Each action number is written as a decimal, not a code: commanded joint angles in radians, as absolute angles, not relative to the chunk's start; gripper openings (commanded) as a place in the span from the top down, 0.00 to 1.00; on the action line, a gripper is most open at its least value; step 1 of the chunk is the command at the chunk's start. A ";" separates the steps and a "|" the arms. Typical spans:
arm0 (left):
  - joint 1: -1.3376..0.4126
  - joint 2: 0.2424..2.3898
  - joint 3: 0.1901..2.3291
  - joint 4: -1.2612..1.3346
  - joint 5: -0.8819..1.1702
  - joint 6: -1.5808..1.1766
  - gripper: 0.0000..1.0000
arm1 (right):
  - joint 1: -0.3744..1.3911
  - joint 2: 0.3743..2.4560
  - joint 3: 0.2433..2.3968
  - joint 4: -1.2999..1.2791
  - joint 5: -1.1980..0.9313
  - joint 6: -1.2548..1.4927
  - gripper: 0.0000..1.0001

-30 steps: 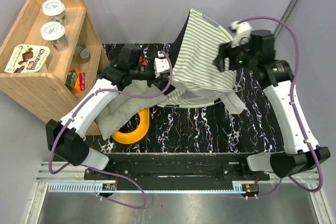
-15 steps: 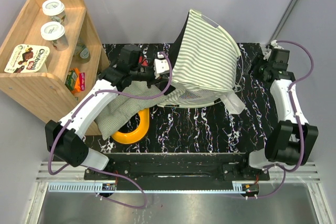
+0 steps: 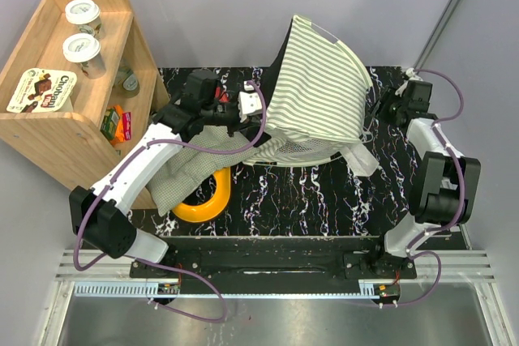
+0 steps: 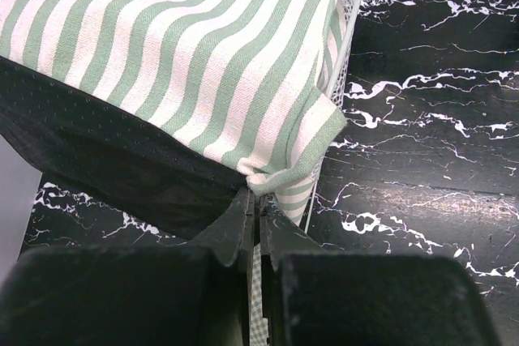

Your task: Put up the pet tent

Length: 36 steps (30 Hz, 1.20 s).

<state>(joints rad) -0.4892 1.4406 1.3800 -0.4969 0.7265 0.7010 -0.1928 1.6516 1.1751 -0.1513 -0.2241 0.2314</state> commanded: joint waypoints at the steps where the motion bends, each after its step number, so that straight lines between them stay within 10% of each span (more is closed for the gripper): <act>1: -0.497 1.419 1.373 -0.517 0.706 0.683 1.00 | -0.192 1.667 1.144 -0.025 -0.330 0.218 0.46; 12: -0.511 1.390 1.400 -0.615 0.742 0.686 0.67 | -0.158 1.589 1.104 0.034 -0.328 0.193 0.95; 36: -0.330 1.298 1.482 -0.744 0.666 0.681 0.58 | 0.144 1.542 1.994 -0.736 0.322 -0.242 1.00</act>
